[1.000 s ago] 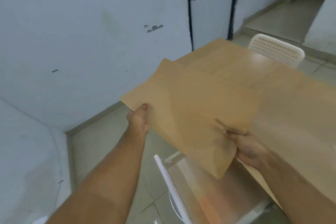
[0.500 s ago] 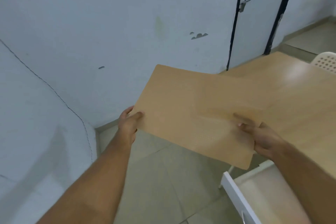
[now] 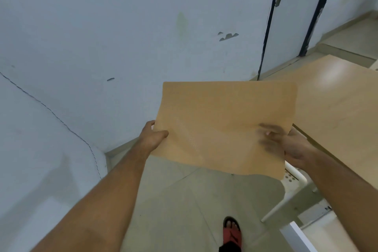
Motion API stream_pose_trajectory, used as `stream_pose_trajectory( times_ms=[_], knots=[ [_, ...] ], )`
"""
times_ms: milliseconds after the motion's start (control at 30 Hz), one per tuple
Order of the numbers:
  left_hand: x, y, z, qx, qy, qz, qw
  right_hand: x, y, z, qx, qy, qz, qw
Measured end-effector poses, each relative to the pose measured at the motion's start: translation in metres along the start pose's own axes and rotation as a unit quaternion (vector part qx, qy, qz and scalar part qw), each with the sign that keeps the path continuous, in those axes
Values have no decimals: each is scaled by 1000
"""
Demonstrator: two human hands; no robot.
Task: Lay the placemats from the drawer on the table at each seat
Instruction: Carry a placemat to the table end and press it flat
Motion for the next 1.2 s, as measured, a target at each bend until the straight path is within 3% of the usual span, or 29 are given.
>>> stream_pose_trajectory(
  times_ms=[367,567,667,900,1200],
  knots=[
    [-63,-31,177,15,-26,-49,998,97,-4,108,-18,-4,-7,1000],
    [-106,-106,266,62,-53,-4,997,136,29,134,-98,1,16,995],
    [-132,-160,308,121,-91,30,988,143,58,147,-165,-8,36,986],
    [-187,-301,364,244,-169,36,954,147,123,137,-351,-15,122,928],
    [-221,-452,357,366,-221,57,902,99,177,88,-549,-41,197,811]
  ],
)
Point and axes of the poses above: each hand's wrist, its own z-axis towards the middle knuckle, its own y-axis out of the back of the hand, x = y × z, the point moved 7 cm from there along z, towards the middle knuckle, and after that the axes turned 14 degrees about -y, right-handed, at the moved point
